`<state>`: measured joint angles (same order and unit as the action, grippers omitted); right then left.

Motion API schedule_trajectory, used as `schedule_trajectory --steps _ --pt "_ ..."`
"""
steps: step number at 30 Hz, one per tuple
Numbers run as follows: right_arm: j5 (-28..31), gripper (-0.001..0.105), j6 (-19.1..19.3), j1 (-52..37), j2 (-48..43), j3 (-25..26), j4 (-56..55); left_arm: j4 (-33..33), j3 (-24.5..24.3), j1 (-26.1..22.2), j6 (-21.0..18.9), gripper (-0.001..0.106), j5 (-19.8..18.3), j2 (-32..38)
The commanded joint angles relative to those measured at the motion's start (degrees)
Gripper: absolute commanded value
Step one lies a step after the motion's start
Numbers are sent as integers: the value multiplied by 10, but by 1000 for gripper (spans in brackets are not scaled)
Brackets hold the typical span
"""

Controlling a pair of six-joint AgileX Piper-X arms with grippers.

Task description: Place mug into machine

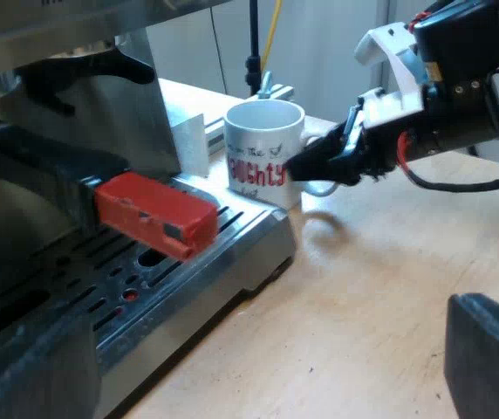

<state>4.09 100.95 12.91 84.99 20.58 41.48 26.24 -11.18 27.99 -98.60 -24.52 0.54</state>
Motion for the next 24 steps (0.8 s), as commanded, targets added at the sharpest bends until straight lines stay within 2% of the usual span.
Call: schedule_trajectory --steps 1,3,6,9,15,19,22,24 --pt "-14 0 44 0 -10 0 -6 -13 -2 3 0 81 46 -3" --pt "-15 0 59 0 -27 0 -6 -14 -2 3 0 81 47 -4" --pt "-3 0 60 0 -66 0 -39 -13 -2 3 4 81 55 -4" --pt "4 0 65 0 -128 0 -110 -13 0 3 13 81 92 -4" --pt "-20 0 125 0 -284 0 -262 -16 18 3 12 81 134 -4" --pt "-41 0 128 4 -410 0 -368 -26 19 3 12 81 175 -4" --pt "-41 0 128 23 -489 0 -451 -30 29 3 12 81 180 -4" --pt "-46 0 128 41 -531 0 -489 -58 39 3 12 81 180 -4"
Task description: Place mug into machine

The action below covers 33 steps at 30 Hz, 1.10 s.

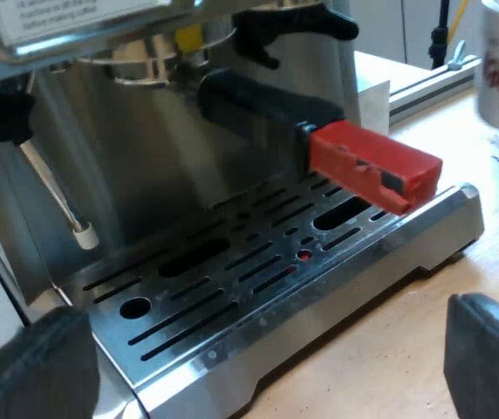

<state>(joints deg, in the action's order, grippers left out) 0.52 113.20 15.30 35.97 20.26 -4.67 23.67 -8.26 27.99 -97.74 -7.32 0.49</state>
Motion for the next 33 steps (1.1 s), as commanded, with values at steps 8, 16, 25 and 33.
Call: schedule_trajectory --steps 8,16,25,33 --pt "-13 0 -47 153 -132 4 -109 -121 76 3 -14 81 8 -5" --pt "113 0 -93 294 -82 2 -78 -164 104 3 -45 81 7 -5" --pt "153 0 -114 343 94 4 147 -162 104 3 -32 81 7 -5" --pt "153 0 -114 343 225 57 227 -116 104 3 -26 81 7 -5"
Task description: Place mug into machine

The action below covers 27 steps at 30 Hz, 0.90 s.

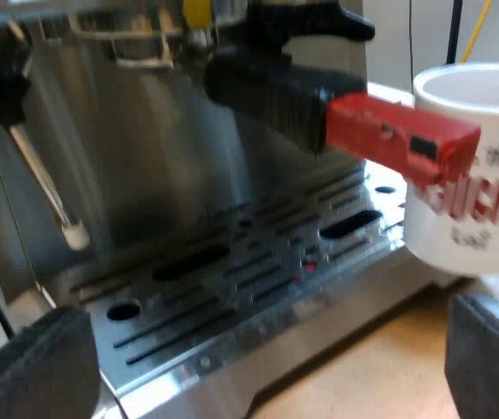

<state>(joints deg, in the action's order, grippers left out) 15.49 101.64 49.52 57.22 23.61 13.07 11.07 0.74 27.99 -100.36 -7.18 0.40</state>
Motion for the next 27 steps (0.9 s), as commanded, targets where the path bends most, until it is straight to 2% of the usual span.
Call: schedule_trajectory --steps 1,11,16,27 --pt "3 0 1 1 35 33 61 14 14 3 0 81 6 -4" --pt "11 0 10 1 163 88 125 15 14 3 0 81 4 -4" --pt "12 0 10 1 222 127 142 15 14 3 0 81 -9 -4" --pt "22 0 10 0 298 185 142 15 14 3 0 81 -20 -4"
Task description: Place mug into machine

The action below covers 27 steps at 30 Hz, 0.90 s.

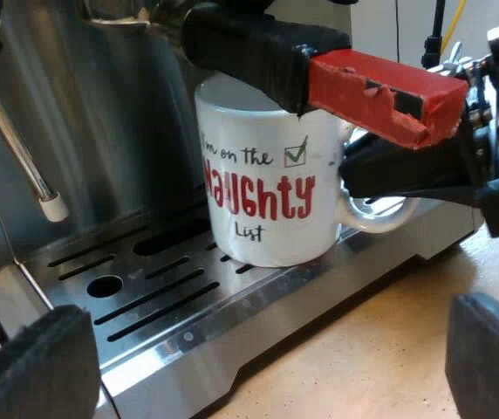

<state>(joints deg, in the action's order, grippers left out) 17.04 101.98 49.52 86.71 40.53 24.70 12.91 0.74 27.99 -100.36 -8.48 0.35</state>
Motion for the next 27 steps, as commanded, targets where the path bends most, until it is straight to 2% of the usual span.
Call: schedule_trajectory --steps 1,3,7,9,13,21,27 --pt "8 3 7 0 7 18 29 -3 14 3 0 81 -8 -3" --pt "8 11 7 0 10 20 35 -3 14 3 -1 81 -8 -3" --pt "1 43 0 0 8 20 38 -3 14 3 -1 81 -8 -3" --pt "-2 51 -7 2 3 20 31 -3 14 3 -1 81 -8 -3" --pt "6 52 -33 2 -18 5 21 -3 14 3 -1 81 -8 -3" --pt "0 52 -33 2 -25 -31 25 -3 14 3 -1 81 -8 -3" --pt "6 52 -4 1 -1 -40 108 -3 14 3 -1 81 -8 -3"
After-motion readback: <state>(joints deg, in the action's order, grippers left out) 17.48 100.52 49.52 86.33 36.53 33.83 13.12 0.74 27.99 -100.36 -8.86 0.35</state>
